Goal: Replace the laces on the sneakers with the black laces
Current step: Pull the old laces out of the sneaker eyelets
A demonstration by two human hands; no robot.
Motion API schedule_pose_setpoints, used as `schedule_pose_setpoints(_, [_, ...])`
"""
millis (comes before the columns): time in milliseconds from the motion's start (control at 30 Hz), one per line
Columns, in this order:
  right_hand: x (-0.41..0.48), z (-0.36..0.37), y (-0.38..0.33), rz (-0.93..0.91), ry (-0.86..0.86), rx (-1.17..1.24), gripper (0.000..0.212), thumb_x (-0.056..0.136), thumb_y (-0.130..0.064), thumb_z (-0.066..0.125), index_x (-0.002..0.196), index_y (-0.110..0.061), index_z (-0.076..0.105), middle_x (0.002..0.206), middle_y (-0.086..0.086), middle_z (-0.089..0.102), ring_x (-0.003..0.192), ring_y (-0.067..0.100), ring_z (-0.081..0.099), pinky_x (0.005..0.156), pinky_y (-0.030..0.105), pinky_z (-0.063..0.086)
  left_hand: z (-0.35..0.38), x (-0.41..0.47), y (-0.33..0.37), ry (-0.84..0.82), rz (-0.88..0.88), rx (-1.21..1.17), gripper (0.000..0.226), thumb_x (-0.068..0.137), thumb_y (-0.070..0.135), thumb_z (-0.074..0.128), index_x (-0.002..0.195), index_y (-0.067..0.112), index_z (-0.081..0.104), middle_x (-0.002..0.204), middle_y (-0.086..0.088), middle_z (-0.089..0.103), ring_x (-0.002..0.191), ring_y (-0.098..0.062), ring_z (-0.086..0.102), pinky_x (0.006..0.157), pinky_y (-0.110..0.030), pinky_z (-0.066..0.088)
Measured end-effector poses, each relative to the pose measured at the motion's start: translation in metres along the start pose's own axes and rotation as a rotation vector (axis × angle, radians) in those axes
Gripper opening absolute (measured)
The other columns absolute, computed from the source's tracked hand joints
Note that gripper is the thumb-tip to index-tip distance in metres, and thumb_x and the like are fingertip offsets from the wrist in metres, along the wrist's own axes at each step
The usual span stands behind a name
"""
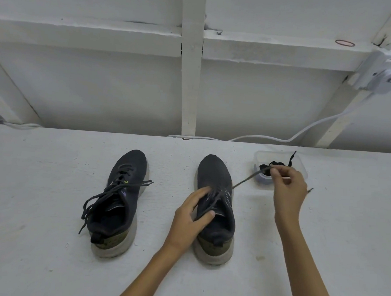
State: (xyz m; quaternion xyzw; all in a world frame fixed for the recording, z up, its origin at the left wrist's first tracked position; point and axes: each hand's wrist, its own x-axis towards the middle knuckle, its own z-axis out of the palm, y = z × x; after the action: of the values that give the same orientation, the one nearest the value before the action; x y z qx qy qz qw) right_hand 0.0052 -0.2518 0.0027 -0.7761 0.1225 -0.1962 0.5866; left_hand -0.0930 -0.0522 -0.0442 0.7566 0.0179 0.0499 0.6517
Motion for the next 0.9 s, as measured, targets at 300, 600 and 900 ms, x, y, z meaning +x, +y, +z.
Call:
schedule_pose_setpoints(300, [-0.072, 0.003, -0.008, -0.176, -0.628, 0.006, 0.022, 0.076, -0.008, 0.080, 0.086, -0.024, 0.069, 0.089, -0.010, 0.068, 0.079, 0.011, 0.063, 0.062, 0.024, 0.047, 0.002, 0.000, 0.004, 0.013, 0.007, 0.020, 0.045, 0.091, 0.040, 0.055, 0.134, 0.028, 0.054, 0.134, 0.014, 0.056, 0.127, -0.003, 0.050, 0.107, -0.029, 0.044])
schedule_pose_setpoints(600, [-0.071, 0.020, -0.012, -0.441, -0.539, -0.237, 0.017, 0.075, -0.012, 0.073, 0.080, -0.027, 0.067, 0.084, -0.016, 0.059, 0.076, 0.010, 0.059, 0.059, 0.014, 0.039, 0.004, 0.005, 0.012, 0.087, 0.149, 0.093, 0.035, 0.092, 0.028, 0.064, 0.126, 0.021, 0.062, 0.125, 0.010, 0.063, 0.122, -0.008, 0.056, 0.102, -0.025, 0.046])
schedule_pose_setpoints(900, [-0.059, 0.018, -0.011, -0.223, -0.613, 0.022, 0.025, 0.076, 0.007, 0.068, 0.077, -0.018, 0.069, 0.082, -0.009, 0.065, 0.081, 0.014, 0.063, 0.064, 0.027, 0.053, 0.006, 0.001, 0.008, 0.162, 0.161, 0.154, 0.032, 0.095, 0.013, 0.056, 0.125, 0.023, 0.061, 0.120, 0.013, 0.065, 0.115, -0.007, 0.059, 0.098, -0.029, 0.050])
